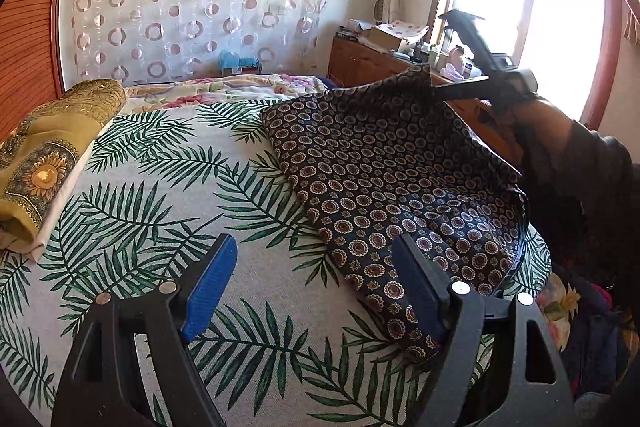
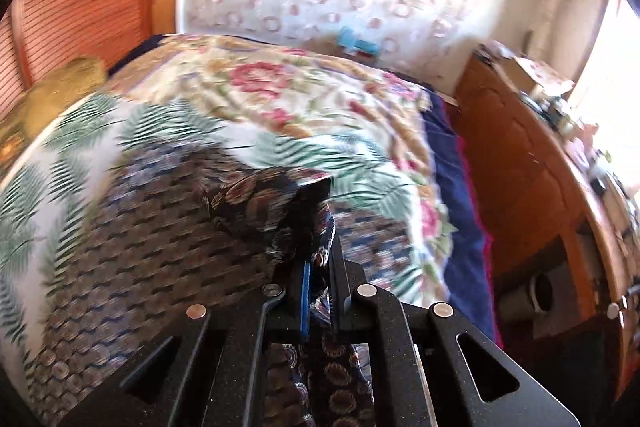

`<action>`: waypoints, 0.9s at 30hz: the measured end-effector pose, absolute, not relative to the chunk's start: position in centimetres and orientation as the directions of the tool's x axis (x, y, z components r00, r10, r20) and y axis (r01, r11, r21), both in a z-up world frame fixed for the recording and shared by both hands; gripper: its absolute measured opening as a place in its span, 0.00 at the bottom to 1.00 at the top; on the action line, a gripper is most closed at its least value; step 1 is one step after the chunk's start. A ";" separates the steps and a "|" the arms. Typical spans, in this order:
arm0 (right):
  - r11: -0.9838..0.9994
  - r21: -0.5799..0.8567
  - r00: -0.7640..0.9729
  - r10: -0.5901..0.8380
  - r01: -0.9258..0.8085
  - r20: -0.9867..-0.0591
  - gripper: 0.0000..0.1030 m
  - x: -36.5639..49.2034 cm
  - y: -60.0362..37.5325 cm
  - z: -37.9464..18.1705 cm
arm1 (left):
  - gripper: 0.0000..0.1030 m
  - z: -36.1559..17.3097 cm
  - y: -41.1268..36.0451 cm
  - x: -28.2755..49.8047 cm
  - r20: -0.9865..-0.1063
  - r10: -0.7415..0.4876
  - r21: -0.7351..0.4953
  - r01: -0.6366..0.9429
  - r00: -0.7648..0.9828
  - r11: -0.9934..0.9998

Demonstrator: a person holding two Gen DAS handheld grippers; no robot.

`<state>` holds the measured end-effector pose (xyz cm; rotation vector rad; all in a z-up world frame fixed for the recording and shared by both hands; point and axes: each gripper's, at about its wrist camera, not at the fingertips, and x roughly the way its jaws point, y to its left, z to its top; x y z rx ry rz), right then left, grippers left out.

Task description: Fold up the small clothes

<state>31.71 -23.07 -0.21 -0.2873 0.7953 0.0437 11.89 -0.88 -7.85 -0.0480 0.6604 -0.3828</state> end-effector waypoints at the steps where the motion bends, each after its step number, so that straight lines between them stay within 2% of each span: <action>1: 0.964 -0.235 0.691 -0.087 -0.122 -0.718 0.07 32.5 -23.5 -0.5 | 0.78 -7.9 -0.9 11.9 -0.590 -0.362 -0.164 0.332 0.722 0.929; 3: 0.972 -0.216 0.684 -0.096 -0.093 -0.723 0.09 33.8 -23.9 -0.8 | 0.78 -8.1 -1.1 11.9 -0.594 -0.361 -0.161 0.333 0.719 0.929; 5: 0.978 -0.206 0.691 -0.134 -0.022 -0.710 0.37 34.7 -24.6 -0.4 | 0.78 -8.3 -1.2 11.9 -0.600 -0.361 -0.158 0.336 0.714 0.928; 7: 0.987 -0.161 0.708 -0.133 0.028 -0.693 0.55 34.9 -25.6 0.0 | 0.78 -8.5 -1.5 11.9 -0.606 -0.360 -0.155 0.339 0.709 0.928; 10: 0.991 -0.117 0.718 -0.128 0.064 -0.684 0.55 35.0 -26.4 0.4 | 0.78 -8.7 -1.7 12.0 -0.613 -0.361 -0.154 0.342 0.703 0.927; 13: 0.997 -0.081 0.698 -0.053 -0.007 -0.714 0.55 34.8 -25.7 -0.5 | 0.78 -8.8 -1.8 12.1 -0.614 -0.363 -0.154 0.344 0.701 0.926; 17: 0.991 -0.103 0.682 -0.014 -0.090 -0.732 0.55 35.2 -24.7 -1.6 | 0.78 -9.0 -2.5 12.4 -0.624 -0.364 -0.149 0.352 0.691 0.924; 24: 0.997 -0.050 0.668 0.006 -0.065 -0.744 0.55 39.4 -25.1 -2.8 | 0.78 -8.9 -3.3 13.2 -0.633 -0.372 -0.136 0.375 0.679 0.917; 25: 0.997 -0.056 0.669 -0.001 -0.061 -0.743 0.49 40.0 -25.2 -2.9 | 0.78 -8.9 -3.3 13.3 -0.633 -0.373 -0.136 0.377 0.679 0.916; 26: 0.995 -0.063 0.668 0.001 -0.072 -0.745 0.11 40.2 -25.8 -2.3 | 0.78 -8.9 -3.3 13.4 -0.633 -0.374 -0.136 0.378 0.678 0.916; 27: 0.992 -0.082 0.653 0.004 -0.101 -0.758 0.01 40.3 -25.5 -2.8 | 0.78 -8.9 -3.3 13.5 -0.634 -0.374 -0.137 0.378 0.677 0.916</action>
